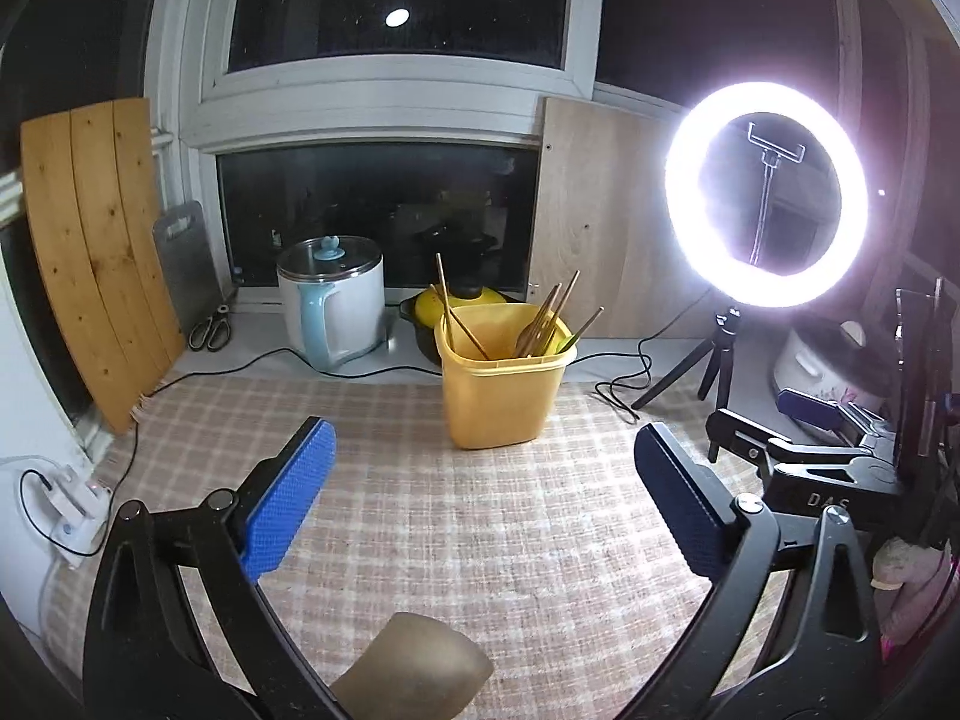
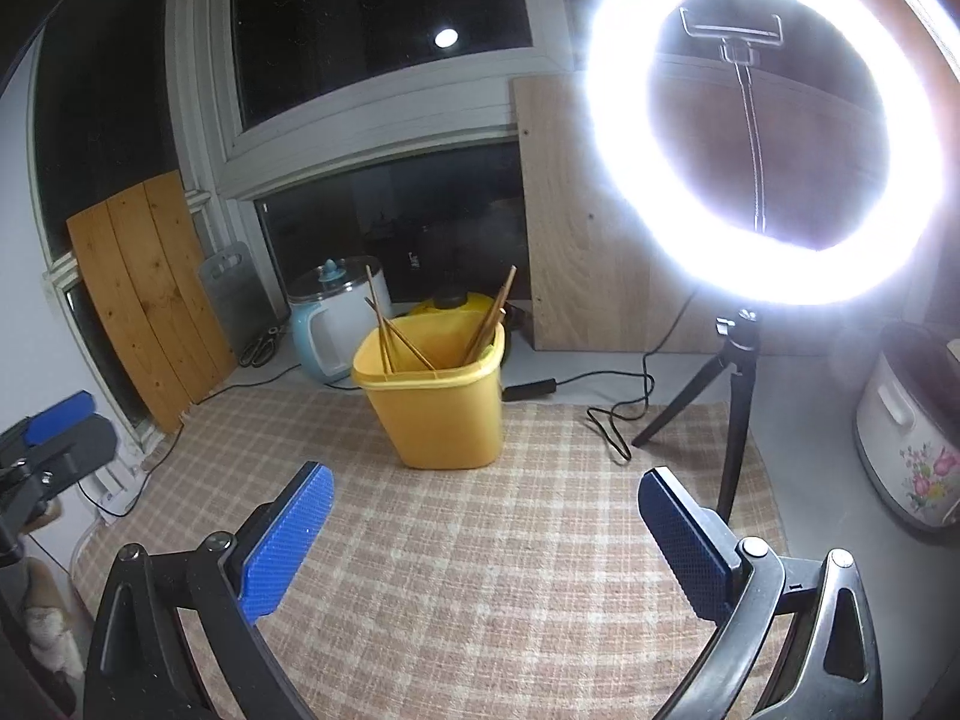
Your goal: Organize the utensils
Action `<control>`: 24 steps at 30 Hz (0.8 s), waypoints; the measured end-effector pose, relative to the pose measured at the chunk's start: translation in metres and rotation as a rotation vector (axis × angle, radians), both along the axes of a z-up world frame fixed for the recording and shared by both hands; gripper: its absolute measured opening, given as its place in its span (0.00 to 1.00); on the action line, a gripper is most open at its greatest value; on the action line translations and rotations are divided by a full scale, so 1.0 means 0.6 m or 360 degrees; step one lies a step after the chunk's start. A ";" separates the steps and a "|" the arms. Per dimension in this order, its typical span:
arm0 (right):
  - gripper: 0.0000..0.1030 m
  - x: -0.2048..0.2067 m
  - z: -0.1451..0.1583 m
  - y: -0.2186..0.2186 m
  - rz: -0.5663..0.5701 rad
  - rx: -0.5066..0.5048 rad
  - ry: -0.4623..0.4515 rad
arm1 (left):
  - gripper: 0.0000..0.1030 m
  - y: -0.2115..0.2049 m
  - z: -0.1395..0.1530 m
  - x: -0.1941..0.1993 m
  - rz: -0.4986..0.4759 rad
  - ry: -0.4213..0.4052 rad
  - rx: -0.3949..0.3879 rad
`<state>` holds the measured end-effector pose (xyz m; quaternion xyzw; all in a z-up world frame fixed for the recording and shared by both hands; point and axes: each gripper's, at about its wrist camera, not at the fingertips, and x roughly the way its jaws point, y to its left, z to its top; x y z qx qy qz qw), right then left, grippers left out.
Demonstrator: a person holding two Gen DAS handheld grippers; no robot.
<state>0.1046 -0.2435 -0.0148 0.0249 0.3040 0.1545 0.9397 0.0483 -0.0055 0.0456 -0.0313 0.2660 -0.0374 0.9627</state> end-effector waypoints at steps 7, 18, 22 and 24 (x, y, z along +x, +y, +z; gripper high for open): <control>1.00 -0.006 -0.005 -0.004 0.0003 0.0000 -0.0015 | 0.99 -0.002 -0.008 -0.009 0.0008 0.0018 0.0017; 1.00 -0.017 -0.010 -0.001 0.0010 -0.0034 -0.0032 | 0.99 -0.001 -0.010 -0.013 0.0015 0.0024 0.0014; 1.00 -0.018 -0.012 -0.006 0.0003 -0.0030 -0.0024 | 0.99 -0.001 -0.010 -0.017 0.0017 0.0032 0.0010; 1.00 -0.020 -0.012 -0.008 0.0001 -0.0029 -0.0021 | 0.99 -0.002 -0.009 -0.019 0.0019 0.0030 0.0016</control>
